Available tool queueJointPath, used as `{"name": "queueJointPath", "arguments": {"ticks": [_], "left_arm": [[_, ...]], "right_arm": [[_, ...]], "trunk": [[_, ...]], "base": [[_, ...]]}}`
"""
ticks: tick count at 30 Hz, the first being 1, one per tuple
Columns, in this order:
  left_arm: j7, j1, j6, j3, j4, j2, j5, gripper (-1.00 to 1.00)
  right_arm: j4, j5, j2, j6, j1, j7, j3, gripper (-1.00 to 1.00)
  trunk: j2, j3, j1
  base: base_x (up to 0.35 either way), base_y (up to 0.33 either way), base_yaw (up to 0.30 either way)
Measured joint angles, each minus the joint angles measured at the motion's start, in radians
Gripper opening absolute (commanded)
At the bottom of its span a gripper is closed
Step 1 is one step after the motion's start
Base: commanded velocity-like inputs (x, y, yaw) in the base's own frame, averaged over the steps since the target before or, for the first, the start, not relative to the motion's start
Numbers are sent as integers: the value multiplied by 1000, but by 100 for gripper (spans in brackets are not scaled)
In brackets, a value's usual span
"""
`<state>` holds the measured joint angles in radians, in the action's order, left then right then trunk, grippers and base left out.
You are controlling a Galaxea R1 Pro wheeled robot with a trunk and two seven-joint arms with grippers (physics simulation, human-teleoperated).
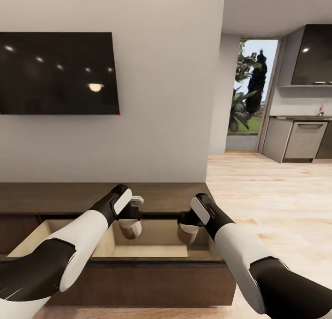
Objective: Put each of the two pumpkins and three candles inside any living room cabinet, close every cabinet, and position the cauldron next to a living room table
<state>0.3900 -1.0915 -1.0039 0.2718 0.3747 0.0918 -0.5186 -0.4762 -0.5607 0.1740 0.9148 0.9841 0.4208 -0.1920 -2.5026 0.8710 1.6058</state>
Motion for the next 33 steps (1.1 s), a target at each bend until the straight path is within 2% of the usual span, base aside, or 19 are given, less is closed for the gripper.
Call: {"name": "queueJointPath", "arguments": {"ticks": [11, 23, 33], "left_arm": [[-2, 0, -2, 1, -8, 1, 0, -100], [-1, 0, -6, 2, -13, 2, 0, -100], [-1, 0, -3, 3, -12, 3, 0, -100]], "right_arm": [[0, 1, 0, -2, 0, 0, -1, -100], [0, -1, 0, -37, 0, 0, -9, -100], [0, -1, 0, -39, 0, 0, -10, -100]], "trunk": [[0, 0, 0], [0, 0, 0], [0, 0, 0]], "base": [[84, 4, 0], [96, 0, 0], [22, 0, 0]]}}
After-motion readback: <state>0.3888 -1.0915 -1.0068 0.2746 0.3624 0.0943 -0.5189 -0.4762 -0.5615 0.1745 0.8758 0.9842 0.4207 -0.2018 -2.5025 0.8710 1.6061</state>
